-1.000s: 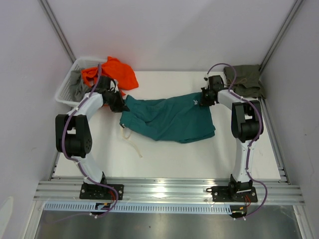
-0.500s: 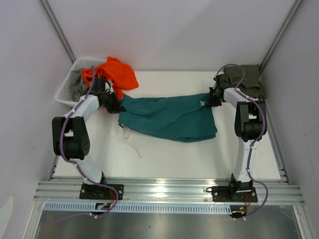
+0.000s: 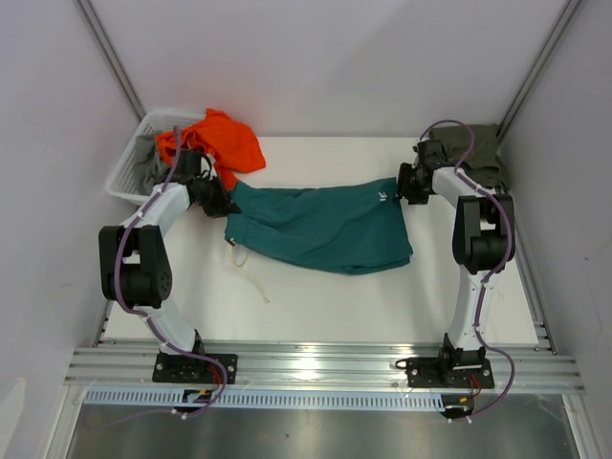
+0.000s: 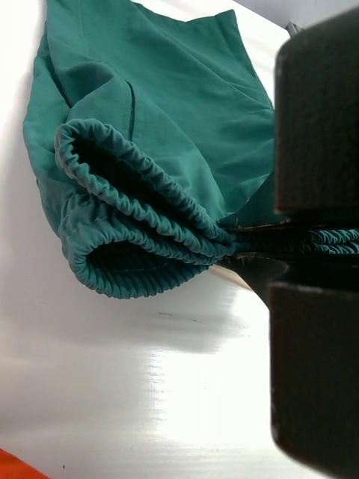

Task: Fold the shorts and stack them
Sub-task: Fold the shorts

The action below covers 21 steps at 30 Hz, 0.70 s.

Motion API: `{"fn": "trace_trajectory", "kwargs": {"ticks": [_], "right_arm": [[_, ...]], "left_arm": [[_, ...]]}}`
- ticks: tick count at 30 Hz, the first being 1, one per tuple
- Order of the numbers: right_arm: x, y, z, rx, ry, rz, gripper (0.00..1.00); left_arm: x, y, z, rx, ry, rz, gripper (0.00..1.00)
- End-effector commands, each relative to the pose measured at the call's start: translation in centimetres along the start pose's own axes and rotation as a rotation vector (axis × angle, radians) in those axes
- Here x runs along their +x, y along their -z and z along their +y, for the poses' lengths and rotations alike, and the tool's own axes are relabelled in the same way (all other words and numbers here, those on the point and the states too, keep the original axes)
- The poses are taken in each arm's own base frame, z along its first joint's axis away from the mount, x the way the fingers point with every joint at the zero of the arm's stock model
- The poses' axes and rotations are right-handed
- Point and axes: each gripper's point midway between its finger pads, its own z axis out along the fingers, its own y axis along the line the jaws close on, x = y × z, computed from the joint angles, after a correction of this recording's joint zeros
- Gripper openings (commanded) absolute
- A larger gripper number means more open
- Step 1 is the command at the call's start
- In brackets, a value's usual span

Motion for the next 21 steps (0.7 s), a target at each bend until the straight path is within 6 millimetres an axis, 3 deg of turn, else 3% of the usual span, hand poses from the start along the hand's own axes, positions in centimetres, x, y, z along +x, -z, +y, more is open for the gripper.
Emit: {"fn": "trace_trajectory", "kwargs": {"ticks": [1,5,8,9,12,14,19,21], "right_arm": [[-3.4,3.0,1.2,-0.041,0.014,-0.109,0.55],[-3.4,3.8,1.9,-0.068,0.001,-0.102,0.54],[-3.7,6.4,3.7,-0.121,-0.017,-0.148,0.55],[-3.6,7.2,4.7,-0.155,-0.016,-0.153,0.55],[-2.4,9.2,9.0,-0.252,-0.004,-0.158,0.53],[-1.4,10.4,13.1,-0.346,0.006,-0.154,0.47],[2.9,10.6,20.7,-0.501,0.027,-0.071,0.24],[5.8,10.4,23.7,-0.542,0.053,-0.018,0.18]], "left_arm": [[-2.8,2.7,-1.8,0.043,-0.030,-0.108,0.00],[-2.9,3.2,-2.1,0.052,-0.045,-0.115,0.00],[-2.8,4.0,-2.2,0.024,-0.070,-0.121,0.00],[-3.8,4.8,-2.7,0.020,-0.088,-0.151,0.00],[-3.9,6.0,-3.0,-0.012,-0.105,-0.155,0.00],[-4.0,7.0,-3.2,-0.026,-0.113,-0.172,0.00],[-3.6,7.5,-4.0,-0.055,-0.130,-0.157,0.00],[-3.5,7.3,-3.8,-0.060,-0.128,-0.151,0.00]]}}
